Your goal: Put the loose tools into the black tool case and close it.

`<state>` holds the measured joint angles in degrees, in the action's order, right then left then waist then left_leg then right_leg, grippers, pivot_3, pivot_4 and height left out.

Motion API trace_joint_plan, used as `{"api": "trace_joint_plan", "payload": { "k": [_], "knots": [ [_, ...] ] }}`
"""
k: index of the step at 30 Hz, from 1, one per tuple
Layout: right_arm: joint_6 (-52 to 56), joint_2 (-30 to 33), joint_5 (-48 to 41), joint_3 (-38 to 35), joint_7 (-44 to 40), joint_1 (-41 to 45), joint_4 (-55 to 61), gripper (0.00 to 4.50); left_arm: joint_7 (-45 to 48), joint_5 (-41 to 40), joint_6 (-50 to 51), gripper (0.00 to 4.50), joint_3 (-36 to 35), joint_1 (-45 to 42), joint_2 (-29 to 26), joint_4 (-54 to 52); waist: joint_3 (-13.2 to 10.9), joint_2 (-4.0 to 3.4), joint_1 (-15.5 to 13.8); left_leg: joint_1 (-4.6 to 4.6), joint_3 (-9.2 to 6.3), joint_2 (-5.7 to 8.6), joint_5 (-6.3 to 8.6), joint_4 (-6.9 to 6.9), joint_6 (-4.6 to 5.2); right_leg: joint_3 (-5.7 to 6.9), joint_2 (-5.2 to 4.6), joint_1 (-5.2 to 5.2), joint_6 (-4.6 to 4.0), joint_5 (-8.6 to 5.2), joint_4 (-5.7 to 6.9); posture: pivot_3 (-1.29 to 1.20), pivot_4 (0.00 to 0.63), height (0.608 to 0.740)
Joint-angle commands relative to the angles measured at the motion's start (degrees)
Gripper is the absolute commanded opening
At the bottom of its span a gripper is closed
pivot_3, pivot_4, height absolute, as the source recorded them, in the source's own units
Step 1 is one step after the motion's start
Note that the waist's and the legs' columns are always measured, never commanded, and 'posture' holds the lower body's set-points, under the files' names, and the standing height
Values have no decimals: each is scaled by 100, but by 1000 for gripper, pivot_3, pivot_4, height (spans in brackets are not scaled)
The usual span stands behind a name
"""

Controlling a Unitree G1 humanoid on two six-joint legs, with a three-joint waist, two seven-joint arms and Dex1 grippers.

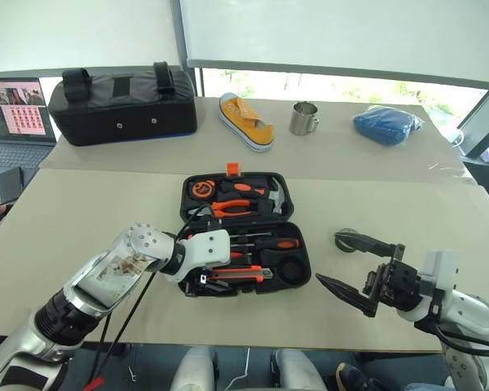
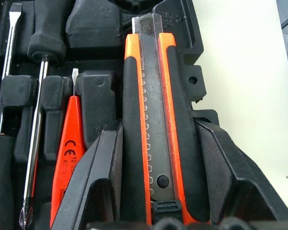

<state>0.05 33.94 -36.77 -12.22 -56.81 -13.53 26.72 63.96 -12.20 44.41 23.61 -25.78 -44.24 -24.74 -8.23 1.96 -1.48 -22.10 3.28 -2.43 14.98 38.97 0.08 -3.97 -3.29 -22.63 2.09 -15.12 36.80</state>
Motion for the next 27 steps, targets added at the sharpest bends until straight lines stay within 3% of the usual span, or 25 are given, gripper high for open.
{"api": "trace_joint_plan", "payload": {
  "k": [1,5,13,14,19,20,23,24,26,27],
  "knots": [
    [-38,-32,-38,-49,58,40,217,4500,-258,-275,-25,3340,-208,246,388,200,0,0,-13,6,-5,4,0,0,1,0,-1,11,2,-1,-2,0,150,740],
    [-31,-33,-54,-65,57,12,225,4500,-174,-621,-783,4465,-908,378,635,472,-1,1,-28,6,-18,12,0,3,3,0,-5,20,6,-4,-3,0,150,740],
    [-68,-66,-34,-25,23,-5,147,4500,136,-1097,-2218,4465,-1916,613,901,1403,-5,6,125,-4,-26,6,0,-3,4,1,1,5,3,-3,-1,0,150,740],
    [-70,-75,-27,-18,27,0,143,4500,234,-1104,-2366,3944,-1919,661,896,1476,-5,6,130,-4,-26,5,0,-3,5,1,1,5,3,-3,0,0,150,740],
    [-87,-124,-2,-30,32,-21,114,4500,526,-1191,-2683,2416,-1854,953,889,1571,-5,6,127,-7,-24,5,0,-2,5,1,0,3,3,-3,-1,0,150,740],
    [-94,-134,4,-39,34,-32,103,4500,558,-1121,-2796,1881,-1811,1038,876,1594,-5,6,124,-7,-25,5,0,-2,5,2,0,3,3,-3,-1,0,150,740],
    [-110,-160,15,-61,39,-59,73,4500,647,-1073,-2966,951,-1720,1245,870,1532,-5,5,128,-7,-24,5,0,-2,5,1,0,3,3,-3,-1,0,150,740],
    [-115,-167,19,-64,35,-67,67,4500,626,-1044,-2979,455,-1690,1277,870,1496,-5,5,129,-7,-24,4,0,-2,5,1,0,2,3,-3,-1,0,150,740],
    [-119,-190,30,-57,38,-87,71,4500,548,-907,-2994,36,-1589,1341,842,1471,-6,5,126,-7,-24,4,0,-2,5,1,0,2,3,-3,0,0,150,740],
    [-118,-200,36,-51,40,-94,75,4500,513,-836,-2960,36,-1523,1374,813,1478,-6,5,124,-7,-24,4,0,-2,5,1,0,2,3,-3,0,0,150,740]
  ]
}}
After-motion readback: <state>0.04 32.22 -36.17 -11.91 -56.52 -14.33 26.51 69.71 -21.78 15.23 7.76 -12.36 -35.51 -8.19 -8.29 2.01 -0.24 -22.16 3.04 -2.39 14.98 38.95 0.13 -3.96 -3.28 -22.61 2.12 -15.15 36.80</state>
